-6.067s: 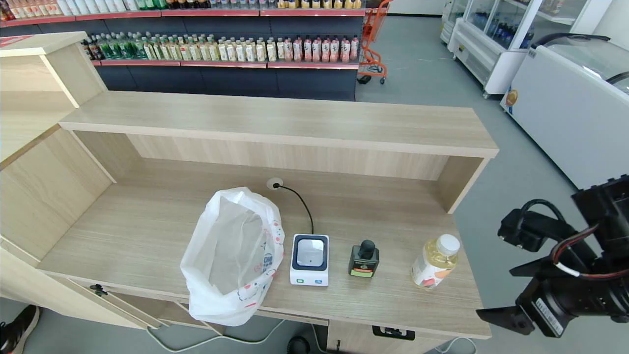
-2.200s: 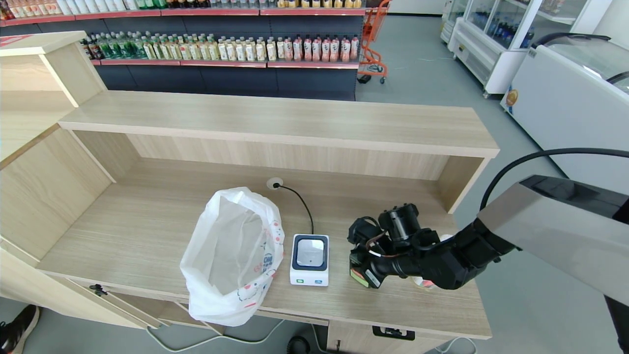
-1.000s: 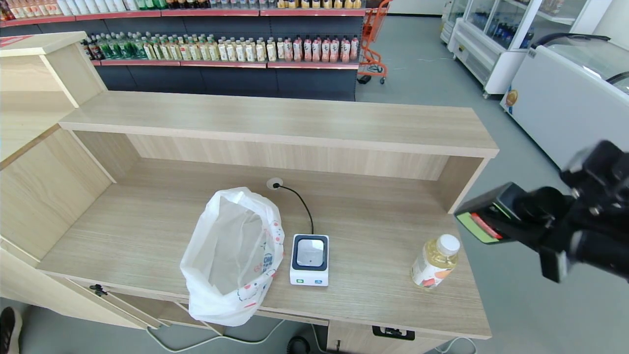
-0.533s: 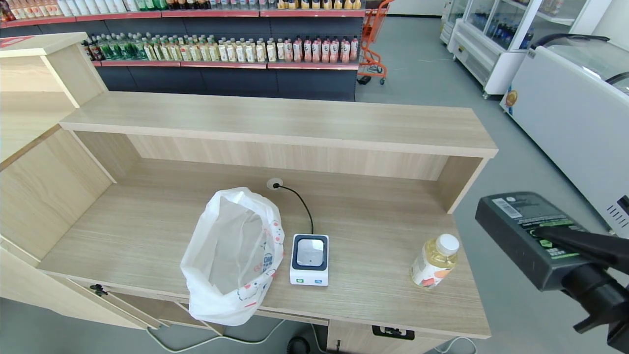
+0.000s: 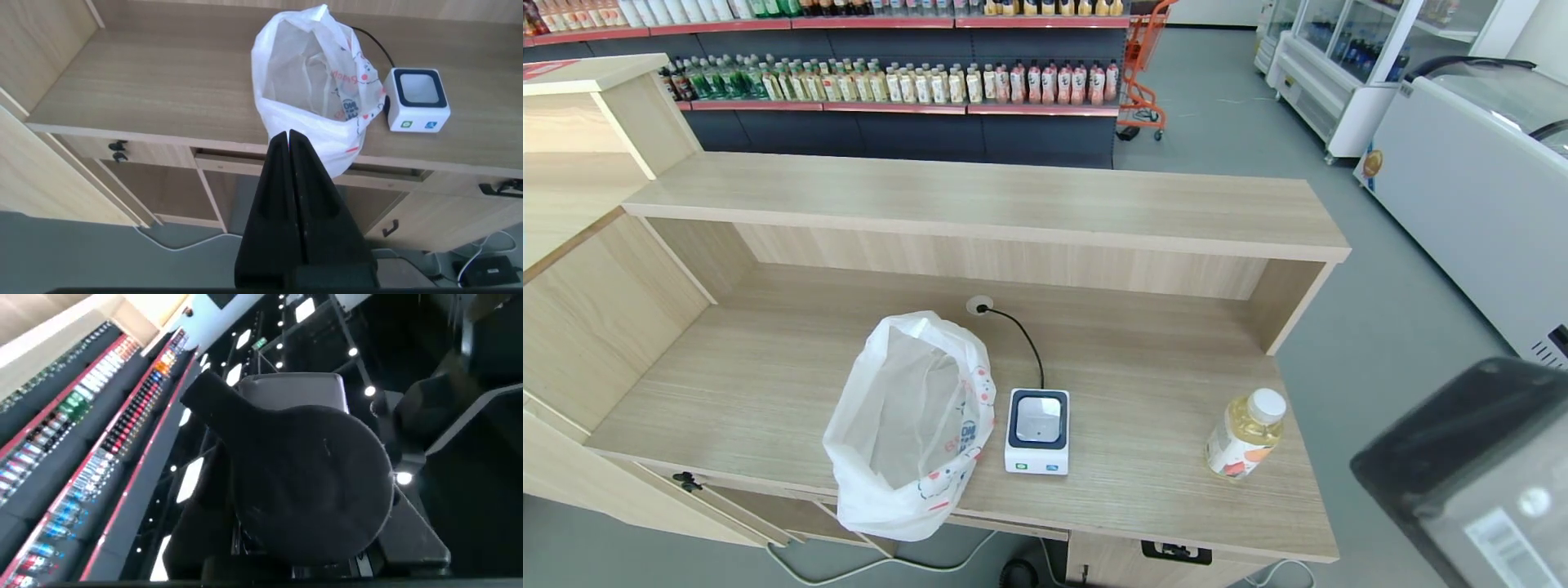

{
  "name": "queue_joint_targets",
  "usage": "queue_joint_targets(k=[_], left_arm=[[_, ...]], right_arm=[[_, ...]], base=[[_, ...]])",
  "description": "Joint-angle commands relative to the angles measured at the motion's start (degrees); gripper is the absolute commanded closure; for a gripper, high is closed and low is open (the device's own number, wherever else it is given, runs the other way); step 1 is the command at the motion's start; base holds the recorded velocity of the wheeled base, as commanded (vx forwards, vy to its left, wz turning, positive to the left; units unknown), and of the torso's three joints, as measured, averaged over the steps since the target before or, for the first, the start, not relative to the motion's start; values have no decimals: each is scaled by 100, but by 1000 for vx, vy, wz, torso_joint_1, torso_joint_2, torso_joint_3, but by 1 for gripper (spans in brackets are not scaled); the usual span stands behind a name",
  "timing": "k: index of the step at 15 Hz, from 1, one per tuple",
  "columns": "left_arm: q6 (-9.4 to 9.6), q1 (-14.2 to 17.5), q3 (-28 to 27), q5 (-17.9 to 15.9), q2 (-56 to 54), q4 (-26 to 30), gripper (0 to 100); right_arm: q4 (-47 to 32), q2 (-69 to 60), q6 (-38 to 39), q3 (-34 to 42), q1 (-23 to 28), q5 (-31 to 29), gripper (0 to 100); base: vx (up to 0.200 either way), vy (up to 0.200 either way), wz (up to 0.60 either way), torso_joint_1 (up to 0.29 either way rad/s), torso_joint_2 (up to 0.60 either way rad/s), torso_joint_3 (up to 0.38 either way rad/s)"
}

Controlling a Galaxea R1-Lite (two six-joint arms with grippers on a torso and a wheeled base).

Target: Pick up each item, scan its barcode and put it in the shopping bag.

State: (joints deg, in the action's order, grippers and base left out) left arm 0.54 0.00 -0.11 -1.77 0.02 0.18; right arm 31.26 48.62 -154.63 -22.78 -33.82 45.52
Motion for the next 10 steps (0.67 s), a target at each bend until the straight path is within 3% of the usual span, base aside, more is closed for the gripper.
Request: queue_joint_targets(k=[1,10], left_arm=[[-1,0,2,1,6,8,100],[-1,0,2,1,6,-1,100]], right_arm=[[-14,-133,-85,-7,-81,71,100],[-32,-388,-50,-16,-116,379,100]], base=[[0,0,0,0,0,0],[0,0,0,0,0,0]])
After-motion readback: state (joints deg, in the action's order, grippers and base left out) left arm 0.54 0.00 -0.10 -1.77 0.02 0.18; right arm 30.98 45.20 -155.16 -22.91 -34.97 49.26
